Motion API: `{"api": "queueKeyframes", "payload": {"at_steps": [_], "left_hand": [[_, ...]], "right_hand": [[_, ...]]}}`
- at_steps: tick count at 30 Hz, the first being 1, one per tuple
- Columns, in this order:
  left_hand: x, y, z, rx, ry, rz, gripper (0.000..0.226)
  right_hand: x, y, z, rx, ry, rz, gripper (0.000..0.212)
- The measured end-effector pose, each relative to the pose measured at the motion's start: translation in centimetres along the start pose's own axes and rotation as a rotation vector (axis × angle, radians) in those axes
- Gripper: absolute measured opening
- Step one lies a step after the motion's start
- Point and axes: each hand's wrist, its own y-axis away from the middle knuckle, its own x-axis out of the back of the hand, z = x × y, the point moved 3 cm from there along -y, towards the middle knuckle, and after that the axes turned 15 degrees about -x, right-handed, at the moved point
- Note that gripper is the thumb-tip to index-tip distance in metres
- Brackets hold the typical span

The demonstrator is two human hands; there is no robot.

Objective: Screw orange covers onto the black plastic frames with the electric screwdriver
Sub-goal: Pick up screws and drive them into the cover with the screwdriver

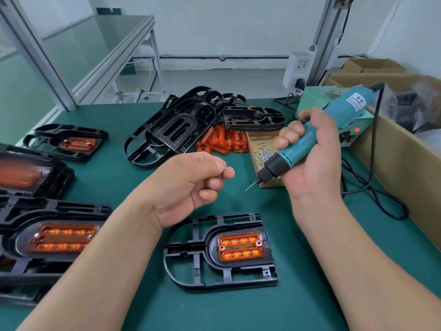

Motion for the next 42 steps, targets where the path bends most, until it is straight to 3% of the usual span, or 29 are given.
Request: {"api": "queueKeyframes", "payload": {"at_steps": [6,11,42], "left_hand": [[0.0,0.2,-0.1,-0.118,-0.382,-0.068,0.006],[-0.5,0.5,-0.4,-0.155,-0.547,-0.154,0.008],[-1.2,0.8,-0.9,-0.152,-0.601,-0.186,0.021]], "right_hand": [[-0.6,0.6,-0.1,0.022,-0.04,-0.057,0.015],[-1.1,1.1,-0.7,0.063,-0.081,-0.075,0.02],[-1.3,1.2,-0.3,0.06,0.046,-0.12,0.013]]}}
